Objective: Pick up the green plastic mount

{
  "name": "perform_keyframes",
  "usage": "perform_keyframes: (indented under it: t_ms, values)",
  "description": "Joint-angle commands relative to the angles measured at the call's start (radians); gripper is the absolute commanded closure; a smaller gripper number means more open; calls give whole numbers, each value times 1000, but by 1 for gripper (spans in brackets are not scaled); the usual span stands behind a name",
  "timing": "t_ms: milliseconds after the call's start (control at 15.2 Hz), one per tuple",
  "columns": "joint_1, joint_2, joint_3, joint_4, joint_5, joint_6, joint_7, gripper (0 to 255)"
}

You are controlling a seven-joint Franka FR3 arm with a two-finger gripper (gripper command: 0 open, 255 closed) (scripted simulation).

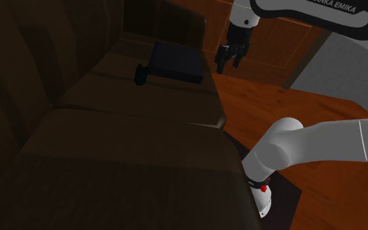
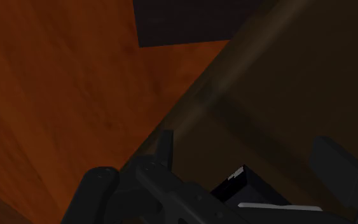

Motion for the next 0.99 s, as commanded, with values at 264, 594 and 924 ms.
perform_keyframes:
  t_ms: [264,594,924]
  values:
    - [24,96,23,22,53,96,30,0]
    - [52,225,54,74,110,207,60,0]
    - [78,362,84,151,157,303,83,0]
